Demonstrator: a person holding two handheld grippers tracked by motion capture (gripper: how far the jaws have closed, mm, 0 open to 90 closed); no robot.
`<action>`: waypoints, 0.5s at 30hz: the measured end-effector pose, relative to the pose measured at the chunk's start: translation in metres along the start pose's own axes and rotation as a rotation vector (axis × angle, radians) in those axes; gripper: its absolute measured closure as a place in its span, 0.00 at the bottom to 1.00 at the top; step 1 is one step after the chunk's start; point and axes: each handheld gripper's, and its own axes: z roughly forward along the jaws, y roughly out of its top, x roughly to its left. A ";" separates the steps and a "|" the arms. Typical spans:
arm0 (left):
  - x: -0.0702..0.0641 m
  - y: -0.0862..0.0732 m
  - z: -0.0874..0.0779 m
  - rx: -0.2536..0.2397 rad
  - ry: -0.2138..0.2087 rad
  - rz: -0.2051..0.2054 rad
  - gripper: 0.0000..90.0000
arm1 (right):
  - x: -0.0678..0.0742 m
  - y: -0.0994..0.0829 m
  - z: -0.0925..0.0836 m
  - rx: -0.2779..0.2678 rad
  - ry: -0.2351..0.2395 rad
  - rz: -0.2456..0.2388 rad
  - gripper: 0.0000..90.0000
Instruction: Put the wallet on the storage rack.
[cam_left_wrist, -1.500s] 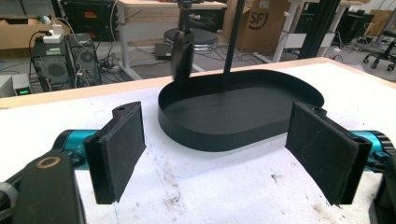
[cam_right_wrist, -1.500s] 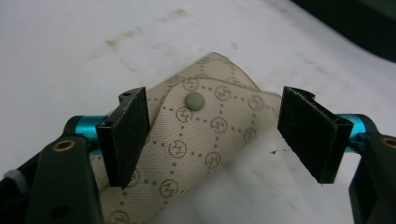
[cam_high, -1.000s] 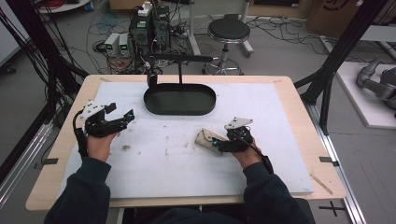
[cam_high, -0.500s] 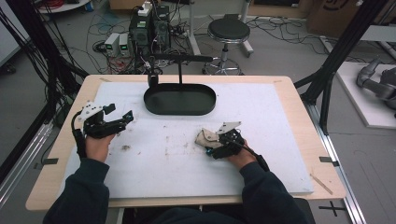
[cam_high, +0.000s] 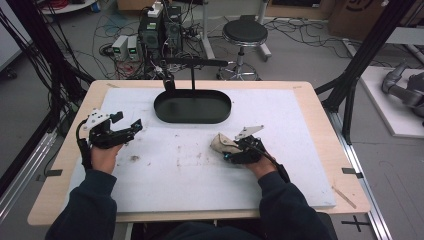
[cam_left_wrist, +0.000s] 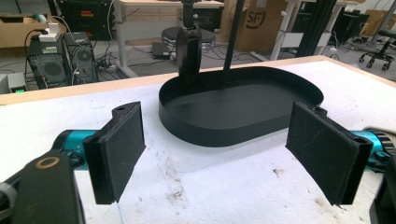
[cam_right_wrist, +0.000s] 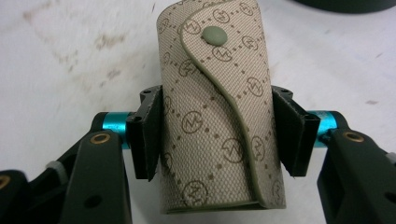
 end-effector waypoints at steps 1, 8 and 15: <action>0.000 0.000 0.000 0.001 0.000 0.000 0.21 | -0.003 0.003 -0.001 -0.012 -0.001 0.001 0.47; 0.000 0.000 0.001 0.003 -0.003 0.001 0.21 | -0.017 0.036 -0.002 -0.065 -0.021 0.005 0.47; 0.000 -0.001 0.001 0.003 -0.012 -0.006 0.21 | -0.038 0.084 0.021 -0.115 -0.030 0.011 0.47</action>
